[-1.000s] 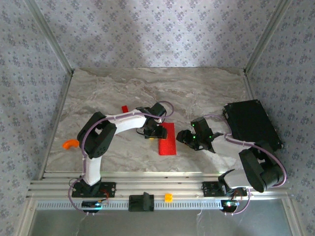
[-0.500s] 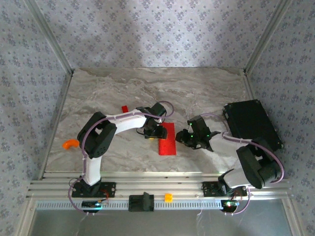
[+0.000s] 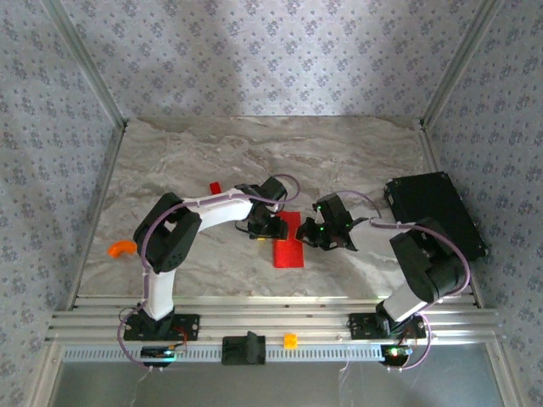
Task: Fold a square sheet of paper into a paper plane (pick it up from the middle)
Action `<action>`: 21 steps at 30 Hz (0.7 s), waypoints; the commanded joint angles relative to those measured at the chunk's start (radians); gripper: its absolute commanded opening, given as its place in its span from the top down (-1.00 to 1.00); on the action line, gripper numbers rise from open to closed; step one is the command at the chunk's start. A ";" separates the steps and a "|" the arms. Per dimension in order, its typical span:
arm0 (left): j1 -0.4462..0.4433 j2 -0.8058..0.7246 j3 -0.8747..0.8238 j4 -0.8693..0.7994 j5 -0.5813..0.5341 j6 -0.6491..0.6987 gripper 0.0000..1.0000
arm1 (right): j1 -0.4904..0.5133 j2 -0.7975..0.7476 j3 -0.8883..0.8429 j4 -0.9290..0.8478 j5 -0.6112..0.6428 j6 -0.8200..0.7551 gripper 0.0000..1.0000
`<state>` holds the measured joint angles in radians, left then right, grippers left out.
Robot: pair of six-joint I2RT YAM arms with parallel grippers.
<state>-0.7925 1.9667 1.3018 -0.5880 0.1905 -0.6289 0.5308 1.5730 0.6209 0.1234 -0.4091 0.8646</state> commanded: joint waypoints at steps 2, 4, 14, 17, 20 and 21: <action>0.004 0.135 -0.047 0.102 -0.079 0.026 -0.23 | 0.008 0.042 0.050 -0.001 -0.028 -0.006 1.00; 0.004 0.135 -0.047 0.103 -0.078 0.024 -0.23 | 0.010 0.054 0.062 0.000 -0.032 -0.008 1.00; 0.002 0.136 -0.049 0.108 -0.070 0.015 -0.23 | -0.001 0.116 0.029 -0.044 -0.011 -0.030 1.00; 0.002 0.128 -0.047 0.105 -0.066 0.014 -0.22 | -0.020 0.109 -0.028 -0.044 -0.002 -0.036 1.00; 0.002 0.098 -0.042 0.105 -0.049 0.011 -0.23 | -0.049 0.098 -0.075 -0.021 -0.026 -0.049 1.00; 0.001 0.085 -0.038 0.103 -0.045 0.011 -0.23 | -0.058 0.097 -0.081 -0.019 -0.036 -0.057 1.00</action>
<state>-0.7925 1.9591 1.3018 -0.5877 0.1947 -0.6300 0.4992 1.6459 0.6067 0.2150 -0.4770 0.8440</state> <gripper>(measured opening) 0.613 0.052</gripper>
